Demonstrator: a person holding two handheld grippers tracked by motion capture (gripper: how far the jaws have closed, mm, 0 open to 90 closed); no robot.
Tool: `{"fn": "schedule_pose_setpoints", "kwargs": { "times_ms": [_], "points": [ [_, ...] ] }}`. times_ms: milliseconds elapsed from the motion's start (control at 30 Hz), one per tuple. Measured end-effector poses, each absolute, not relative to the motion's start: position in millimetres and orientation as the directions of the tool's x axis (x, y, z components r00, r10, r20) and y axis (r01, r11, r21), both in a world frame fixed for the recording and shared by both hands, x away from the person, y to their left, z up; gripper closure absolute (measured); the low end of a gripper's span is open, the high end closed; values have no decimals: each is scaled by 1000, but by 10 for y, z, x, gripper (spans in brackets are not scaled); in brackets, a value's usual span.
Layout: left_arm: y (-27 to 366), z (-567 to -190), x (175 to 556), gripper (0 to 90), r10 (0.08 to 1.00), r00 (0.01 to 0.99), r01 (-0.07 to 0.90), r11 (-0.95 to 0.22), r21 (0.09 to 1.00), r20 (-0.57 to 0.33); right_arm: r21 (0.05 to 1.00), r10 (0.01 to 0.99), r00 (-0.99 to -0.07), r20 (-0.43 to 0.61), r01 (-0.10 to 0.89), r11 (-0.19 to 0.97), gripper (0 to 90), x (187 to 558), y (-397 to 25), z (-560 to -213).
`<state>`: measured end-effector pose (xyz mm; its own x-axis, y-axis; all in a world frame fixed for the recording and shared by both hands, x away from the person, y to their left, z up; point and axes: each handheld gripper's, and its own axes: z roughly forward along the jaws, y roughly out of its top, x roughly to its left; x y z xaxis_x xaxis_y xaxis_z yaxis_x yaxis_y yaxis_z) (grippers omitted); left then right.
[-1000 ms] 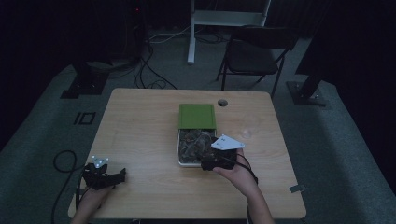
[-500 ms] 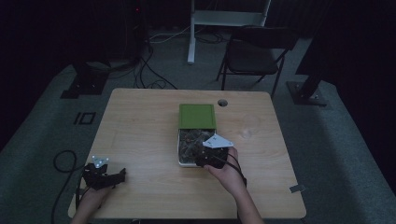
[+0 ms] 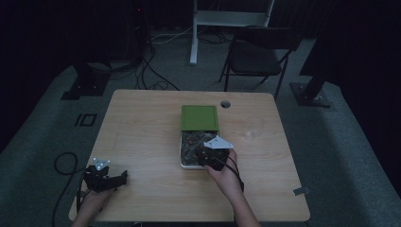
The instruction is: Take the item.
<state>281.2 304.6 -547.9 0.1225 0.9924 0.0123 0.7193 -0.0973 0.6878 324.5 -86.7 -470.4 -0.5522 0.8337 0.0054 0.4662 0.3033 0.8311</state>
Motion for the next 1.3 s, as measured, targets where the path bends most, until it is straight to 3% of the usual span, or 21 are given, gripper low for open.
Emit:
{"fn": "schedule_pose_setpoints", "kwargs": {
  "times_ms": [200,400,1300],
  "points": [
    [3047,-5478,2811,5,992,123,720,-99,687,13,829,842,-540,7,474,297,569,3273,-848,-4743],
    [3045,-5479,2811,5,992,122,719,-97,688,12,819,837,-547,-9,476,320,717,3283,-846,-4771],
    [3047,-5480,2812,5,992,123,719,-97,688,12,867,797,-603,25,410,283,739,3194,-948,-4409]
  ]
}}
